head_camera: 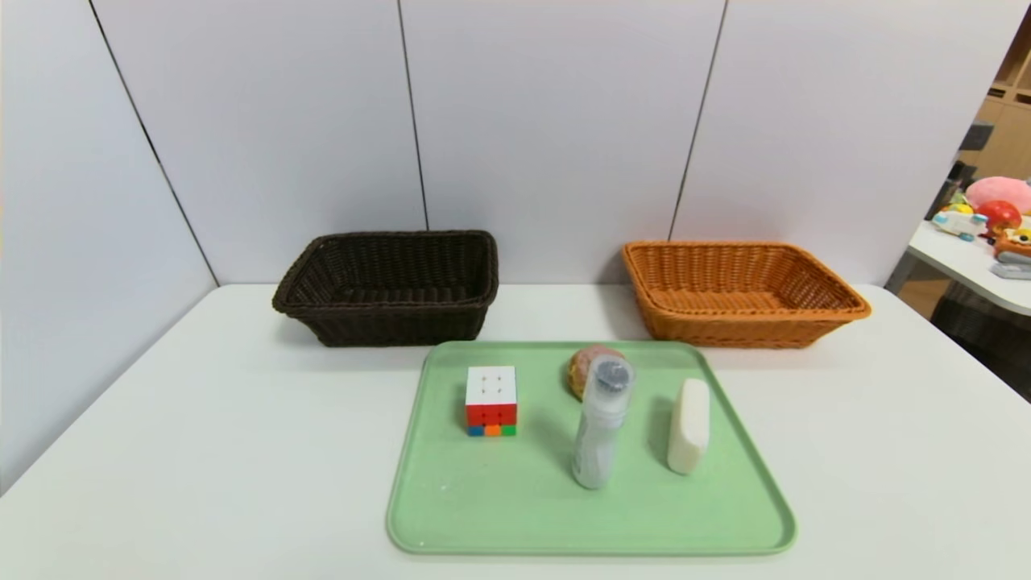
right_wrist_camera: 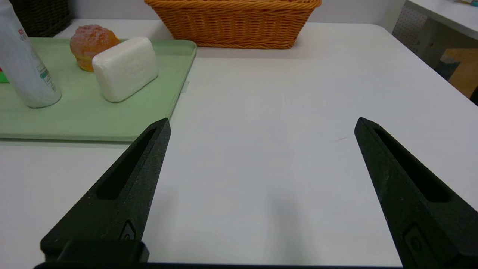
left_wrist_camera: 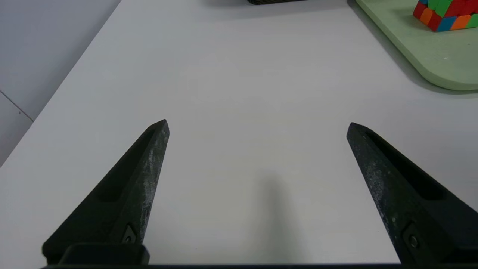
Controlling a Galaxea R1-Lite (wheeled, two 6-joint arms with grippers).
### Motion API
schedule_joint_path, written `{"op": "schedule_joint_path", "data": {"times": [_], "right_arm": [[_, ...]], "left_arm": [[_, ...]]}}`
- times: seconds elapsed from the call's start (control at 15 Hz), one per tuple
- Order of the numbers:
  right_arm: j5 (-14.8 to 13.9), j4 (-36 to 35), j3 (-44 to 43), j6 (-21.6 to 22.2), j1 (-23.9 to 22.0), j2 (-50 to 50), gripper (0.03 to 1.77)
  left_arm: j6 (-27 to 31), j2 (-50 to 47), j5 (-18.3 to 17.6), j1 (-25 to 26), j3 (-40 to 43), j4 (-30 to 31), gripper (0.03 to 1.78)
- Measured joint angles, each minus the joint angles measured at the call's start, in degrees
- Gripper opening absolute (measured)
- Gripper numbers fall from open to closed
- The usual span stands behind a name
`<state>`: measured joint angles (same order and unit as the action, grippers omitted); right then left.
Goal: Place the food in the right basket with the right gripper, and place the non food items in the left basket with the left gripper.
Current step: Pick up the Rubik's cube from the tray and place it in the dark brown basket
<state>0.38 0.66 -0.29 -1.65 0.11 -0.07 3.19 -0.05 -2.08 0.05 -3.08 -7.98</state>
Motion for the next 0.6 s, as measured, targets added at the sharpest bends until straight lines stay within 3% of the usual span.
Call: {"op": "schedule_joint_path", "data": {"times": [0.33, 0.6], "right_arm": [[0.5, 5.8, -5.6, 0.3, 0.0, 0.0, 1.7], [3.2, 14.7, -12.1, 0.3, 0.0, 1.6, 1.7]], "left_arm": [[0.5, 0.3, -1.0, 0.0, -7.5, -11.8, 1.69], [0.2, 5.7, -1.9, 0.0, -13.4, -13.1, 1.69]]}}
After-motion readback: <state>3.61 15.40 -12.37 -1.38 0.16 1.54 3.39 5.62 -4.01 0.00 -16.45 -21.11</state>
